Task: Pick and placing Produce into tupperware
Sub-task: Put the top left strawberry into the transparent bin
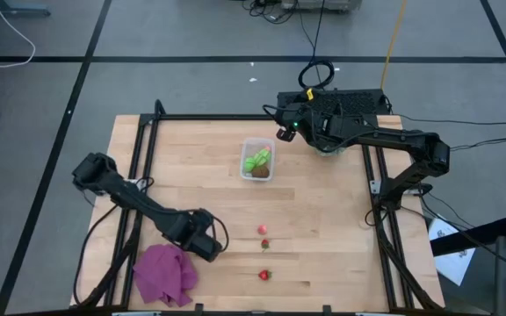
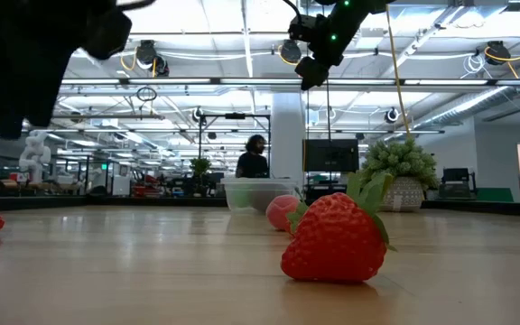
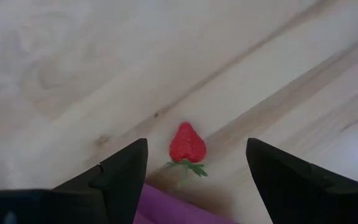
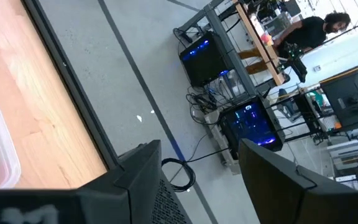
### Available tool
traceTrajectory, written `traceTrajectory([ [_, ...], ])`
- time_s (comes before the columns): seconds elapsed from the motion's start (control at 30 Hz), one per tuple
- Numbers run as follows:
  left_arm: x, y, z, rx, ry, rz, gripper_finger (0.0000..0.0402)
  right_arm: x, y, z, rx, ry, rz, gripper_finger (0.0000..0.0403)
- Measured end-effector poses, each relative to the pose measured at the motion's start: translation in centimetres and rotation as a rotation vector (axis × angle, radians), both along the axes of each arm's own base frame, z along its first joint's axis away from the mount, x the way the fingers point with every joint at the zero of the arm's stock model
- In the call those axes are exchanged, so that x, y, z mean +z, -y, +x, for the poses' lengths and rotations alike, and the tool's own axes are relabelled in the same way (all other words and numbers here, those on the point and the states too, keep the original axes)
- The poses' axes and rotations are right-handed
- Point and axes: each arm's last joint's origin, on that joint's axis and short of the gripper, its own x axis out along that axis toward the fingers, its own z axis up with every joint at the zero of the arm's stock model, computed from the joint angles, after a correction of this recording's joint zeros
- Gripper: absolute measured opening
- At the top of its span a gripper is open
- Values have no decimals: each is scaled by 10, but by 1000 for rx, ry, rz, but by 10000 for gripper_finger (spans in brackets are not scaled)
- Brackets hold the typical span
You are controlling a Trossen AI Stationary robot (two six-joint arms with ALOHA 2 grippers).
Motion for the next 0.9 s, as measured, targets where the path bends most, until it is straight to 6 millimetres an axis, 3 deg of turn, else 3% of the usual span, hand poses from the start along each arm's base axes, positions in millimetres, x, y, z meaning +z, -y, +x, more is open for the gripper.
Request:
traceTrajectory([
  [0.17, -14, 7, 2, -37, -58, -4, 273, -1, -1, -1, -8, 0, 13, 203],
  [0.43, -18, 13, 8, -70, -12, -32, 273, -2, -3, 0, -1, -8, 16, 203],
  [0.9, -27, 15, 9, -74, -60, -38, 273, -2, -26, 7, 72, -11, 14, 203],
])
